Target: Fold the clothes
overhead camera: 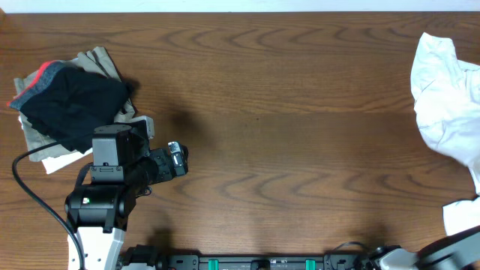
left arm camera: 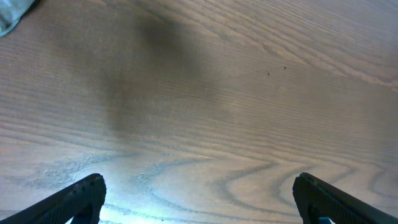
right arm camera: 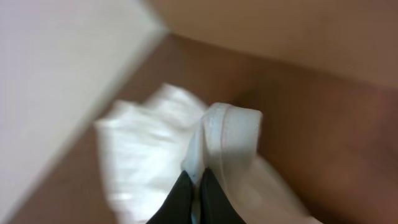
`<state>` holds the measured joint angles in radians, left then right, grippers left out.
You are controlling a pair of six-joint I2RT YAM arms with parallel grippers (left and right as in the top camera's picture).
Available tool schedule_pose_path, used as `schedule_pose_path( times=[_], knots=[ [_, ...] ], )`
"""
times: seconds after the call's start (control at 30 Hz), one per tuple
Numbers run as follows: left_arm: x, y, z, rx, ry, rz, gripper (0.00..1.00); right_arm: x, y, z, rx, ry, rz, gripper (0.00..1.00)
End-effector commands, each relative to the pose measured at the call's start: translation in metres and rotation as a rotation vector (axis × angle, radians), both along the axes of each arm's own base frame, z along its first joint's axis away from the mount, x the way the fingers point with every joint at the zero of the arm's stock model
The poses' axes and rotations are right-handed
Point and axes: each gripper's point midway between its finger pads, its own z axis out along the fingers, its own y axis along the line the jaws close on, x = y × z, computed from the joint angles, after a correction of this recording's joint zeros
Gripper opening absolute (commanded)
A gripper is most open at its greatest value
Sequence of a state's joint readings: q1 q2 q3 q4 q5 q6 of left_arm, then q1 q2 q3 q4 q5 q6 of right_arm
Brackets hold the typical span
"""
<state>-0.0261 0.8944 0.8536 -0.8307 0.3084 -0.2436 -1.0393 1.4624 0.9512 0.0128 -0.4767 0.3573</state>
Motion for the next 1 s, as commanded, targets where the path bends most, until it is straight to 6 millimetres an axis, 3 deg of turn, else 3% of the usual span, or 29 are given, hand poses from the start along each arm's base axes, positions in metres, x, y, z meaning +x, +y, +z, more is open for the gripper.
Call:
schedule_pose_path(
  times=[0.0,0.13,0.27,0.33,0.4,0.47,0.5,0.6,0.77,0.83,0.97],
  knots=[
    [0.002,0.0,0.007,-0.01,-0.013,0.01,0.98,0.039,0.075,0.055,-0.021,-0.111,0.237,0.04],
    [0.002,0.0,0.007,-0.01,-0.013,0.01,0.98,0.068,0.188,0.068,0.039,-0.095,0.511,0.05],
    [0.002,0.0,0.007,-0.009,-0.013,0.01,0.98,0.076,0.313,0.045,0.125,0.024,0.824,0.11],
    [0.002,0.0,0.007,-0.01,-0.013,0.01,0.98,0.074,0.362,0.022,0.135,0.127,0.923,0.12],
    [0.002,0.0,0.007,-0.01,-0.013,0.01,0.98,0.069,0.399,0.0,0.102,0.225,0.997,0.19],
    [0.002,0.001,0.007,-0.009,-0.014,0.01,0.98,0.065,0.432,-0.019,0.027,0.299,1.088,0.4],
    [0.002,0.001,0.007,-0.009,-0.014,0.01,0.98,0.063,0.444,-0.028,-0.019,0.333,1.128,0.43],
    [0.002,0.0,0.007,-0.009,-0.013,0.01,0.98,0.062,0.443,-0.048,-0.107,0.432,1.073,0.45],
    [0.002,0.0,0.007,-0.009,-0.013,0.01,0.98,0.063,0.382,-0.053,-0.113,0.52,0.767,0.52],
    [0.002,0.0,0.007,-0.009,-0.012,0.01,0.98,0.055,0.357,-0.057,-0.091,0.561,0.701,0.54],
    [0.002,0.0,0.007,-0.009,-0.013,0.01,0.98,0.036,0.289,-0.069,-0.068,0.668,0.532,0.64]
  ],
)
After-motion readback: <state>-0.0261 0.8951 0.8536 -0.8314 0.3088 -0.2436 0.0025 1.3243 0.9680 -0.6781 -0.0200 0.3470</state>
